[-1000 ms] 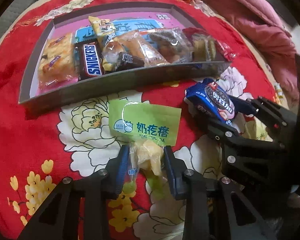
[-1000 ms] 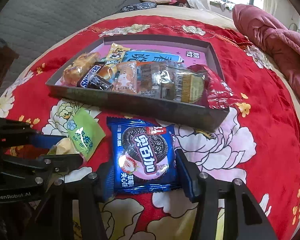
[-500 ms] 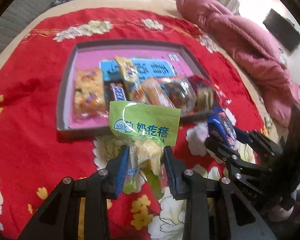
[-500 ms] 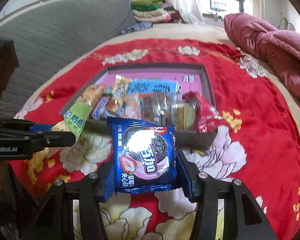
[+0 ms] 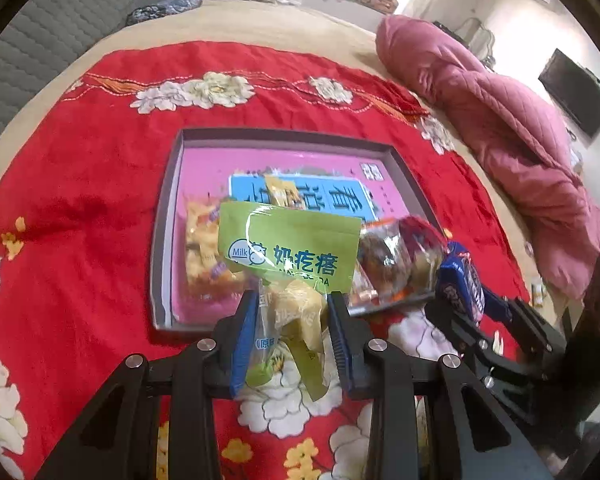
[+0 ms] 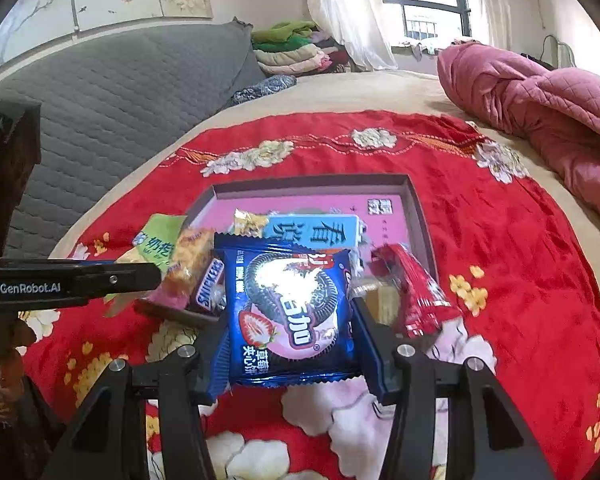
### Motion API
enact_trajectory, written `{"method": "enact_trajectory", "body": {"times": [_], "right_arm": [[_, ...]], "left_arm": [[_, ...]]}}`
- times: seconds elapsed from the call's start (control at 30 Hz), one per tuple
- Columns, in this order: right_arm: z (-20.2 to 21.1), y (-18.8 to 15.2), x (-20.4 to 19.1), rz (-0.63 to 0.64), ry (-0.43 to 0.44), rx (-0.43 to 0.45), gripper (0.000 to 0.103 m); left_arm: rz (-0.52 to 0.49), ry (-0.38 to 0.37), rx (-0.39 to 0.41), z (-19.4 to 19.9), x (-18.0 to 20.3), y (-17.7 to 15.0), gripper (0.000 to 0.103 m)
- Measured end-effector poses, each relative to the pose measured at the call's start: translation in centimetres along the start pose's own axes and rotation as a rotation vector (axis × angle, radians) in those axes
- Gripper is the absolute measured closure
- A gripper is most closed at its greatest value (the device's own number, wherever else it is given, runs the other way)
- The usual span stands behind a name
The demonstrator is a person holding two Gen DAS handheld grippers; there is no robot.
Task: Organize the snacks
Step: 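Carry the green bag over the box while right gripper carries the Oreo pack, then open both grippers to drop the green bag and Oreo pack into the box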
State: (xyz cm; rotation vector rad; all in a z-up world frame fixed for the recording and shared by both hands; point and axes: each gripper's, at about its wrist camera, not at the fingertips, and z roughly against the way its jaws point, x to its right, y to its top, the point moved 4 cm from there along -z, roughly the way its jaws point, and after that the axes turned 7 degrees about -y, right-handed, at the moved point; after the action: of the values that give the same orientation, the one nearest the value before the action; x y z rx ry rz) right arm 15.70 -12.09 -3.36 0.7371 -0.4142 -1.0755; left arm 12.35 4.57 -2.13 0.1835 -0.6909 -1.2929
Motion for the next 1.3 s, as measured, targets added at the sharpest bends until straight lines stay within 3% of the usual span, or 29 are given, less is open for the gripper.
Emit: {"method": "enact_trajectory", "body": {"times": [0.87,1.3], "right_arm": [[-5.5,1.7,-0.7,-0.041,-0.025,-0.026,0.049],[-5.5,1.9,-1.0,-0.036,-0.034,-0.015,0.046]], "left_arm": [[0.021,0.063,-0.024,-4.1,-2.0,2.5,0.066],[0.035,0.076,-0.027,-4.2,-2.5,2.6,0.063]]}}
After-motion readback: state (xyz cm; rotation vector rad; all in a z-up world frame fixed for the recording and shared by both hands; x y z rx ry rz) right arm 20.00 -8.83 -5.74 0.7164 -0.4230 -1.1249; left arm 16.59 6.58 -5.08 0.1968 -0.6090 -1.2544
